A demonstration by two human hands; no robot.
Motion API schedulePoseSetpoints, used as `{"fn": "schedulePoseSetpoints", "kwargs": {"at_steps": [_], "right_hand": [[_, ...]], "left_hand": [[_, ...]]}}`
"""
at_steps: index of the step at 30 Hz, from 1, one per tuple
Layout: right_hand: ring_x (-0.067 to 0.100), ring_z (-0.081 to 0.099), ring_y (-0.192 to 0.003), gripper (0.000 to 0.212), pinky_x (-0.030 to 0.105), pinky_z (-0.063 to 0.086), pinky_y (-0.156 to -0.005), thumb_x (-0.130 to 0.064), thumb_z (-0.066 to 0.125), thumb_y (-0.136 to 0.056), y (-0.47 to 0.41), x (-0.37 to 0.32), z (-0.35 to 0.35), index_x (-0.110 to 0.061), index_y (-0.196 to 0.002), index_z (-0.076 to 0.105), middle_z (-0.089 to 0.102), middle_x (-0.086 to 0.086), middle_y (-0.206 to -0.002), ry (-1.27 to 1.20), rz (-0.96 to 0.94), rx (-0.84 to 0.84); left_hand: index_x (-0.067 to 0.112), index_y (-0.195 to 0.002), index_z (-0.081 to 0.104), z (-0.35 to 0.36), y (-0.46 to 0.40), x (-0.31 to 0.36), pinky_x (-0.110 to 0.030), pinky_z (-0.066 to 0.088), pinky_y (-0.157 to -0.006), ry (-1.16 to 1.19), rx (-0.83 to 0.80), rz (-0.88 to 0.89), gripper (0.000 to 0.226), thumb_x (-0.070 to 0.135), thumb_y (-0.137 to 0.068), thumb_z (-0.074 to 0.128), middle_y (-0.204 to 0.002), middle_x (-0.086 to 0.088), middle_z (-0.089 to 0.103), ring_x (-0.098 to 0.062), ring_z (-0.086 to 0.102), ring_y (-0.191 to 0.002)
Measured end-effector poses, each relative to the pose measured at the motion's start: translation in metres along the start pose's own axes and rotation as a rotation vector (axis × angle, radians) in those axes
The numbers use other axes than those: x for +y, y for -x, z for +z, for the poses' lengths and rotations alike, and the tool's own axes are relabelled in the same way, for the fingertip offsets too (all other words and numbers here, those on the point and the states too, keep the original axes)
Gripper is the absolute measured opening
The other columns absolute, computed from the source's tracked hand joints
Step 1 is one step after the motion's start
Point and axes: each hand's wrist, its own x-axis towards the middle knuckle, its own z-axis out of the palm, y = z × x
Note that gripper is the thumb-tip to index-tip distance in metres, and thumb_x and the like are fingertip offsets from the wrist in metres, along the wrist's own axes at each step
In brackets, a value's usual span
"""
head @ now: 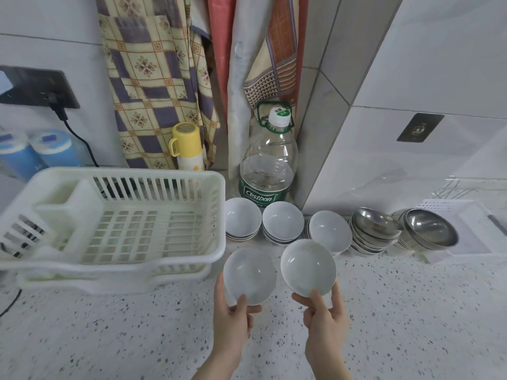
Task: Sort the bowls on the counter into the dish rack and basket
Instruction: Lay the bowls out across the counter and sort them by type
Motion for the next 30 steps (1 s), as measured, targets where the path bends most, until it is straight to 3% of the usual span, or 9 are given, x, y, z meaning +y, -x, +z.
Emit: {"fn": "schedulePoseSetpoints", "kwargs": {"at_steps": [7,12,15,20,25,30], "right_hand": [[0.013,0.037,-0.039,0.057,0.016,0.028,-0.035,-0.003,0.055,-0.093,-0.006,0.024,0.004,-0.030,-0.142,0.046,0.072,0.021,-0.067,0.038,0.142,0.008],[0.013,0.054,-0.041,0.059,0.016,0.029,-0.034,0.002,0.054,-0.090,-0.015,0.029,0.012,-0.029,-0.141,0.049,0.072,0.020,-0.063,0.055,0.139,0.032],[0.007,0.054,-0.038,0.057,0.015,0.031,-0.035,0.001,0.055,-0.090,-0.021,0.030,0.016,-0.032,-0.136,0.051,0.071,0.023,-0.065,0.064,0.143,0.029],[0.010,0.061,-0.047,0.060,0.018,0.031,-0.042,-0.002,0.056,-0.090,-0.028,0.031,0.020,-0.030,-0.141,0.048,0.071,0.022,-0.064,0.093,0.158,0.031],[0.011,0.062,-0.047,0.058,0.016,0.030,-0.038,0.000,0.054,-0.090,-0.032,0.035,0.023,-0.027,-0.142,0.049,0.070,0.025,-0.065,0.126,0.148,0.011],[0.019,0.053,-0.050,0.056,0.016,0.029,-0.037,-0.001,0.054,-0.091,-0.038,0.036,0.021,-0.028,-0.140,0.051,0.071,0.024,-0.067,0.139,0.166,-0.013]], "left_hand": [[0.061,-0.131,0.033,-0.010,-0.007,-0.005,-0.020,0.038,-0.041,-0.040,0.013,-0.058,0.067,0.004,-0.099,0.046,-0.082,-0.014,0.075,-0.018,0.074,-0.068],[0.057,-0.136,0.032,-0.014,-0.019,-0.004,-0.019,0.037,-0.040,-0.043,0.010,-0.084,0.066,0.005,-0.100,0.046,-0.099,-0.022,0.071,-0.011,0.069,-0.059],[0.056,-0.138,0.032,-0.015,-0.027,-0.004,-0.019,0.035,-0.040,-0.033,0.001,-0.099,0.065,0.005,-0.099,0.046,-0.101,-0.018,0.072,-0.016,0.073,-0.068],[0.056,-0.137,0.033,-0.013,-0.033,-0.005,-0.019,0.034,-0.039,-0.039,-0.015,-0.074,0.067,0.003,-0.098,0.047,-0.114,-0.017,0.067,-0.021,0.075,-0.074],[0.054,-0.141,0.029,-0.012,-0.034,-0.006,-0.019,0.036,-0.039,-0.042,-0.022,-0.063,0.068,0.004,-0.100,0.047,-0.111,-0.024,0.068,-0.014,0.071,-0.064],[0.055,-0.141,0.028,-0.010,-0.035,-0.009,-0.019,0.039,-0.041,-0.024,-0.021,-0.073,0.066,0.008,-0.100,0.049,-0.100,-0.019,0.073,-0.013,0.068,-0.062]]}}
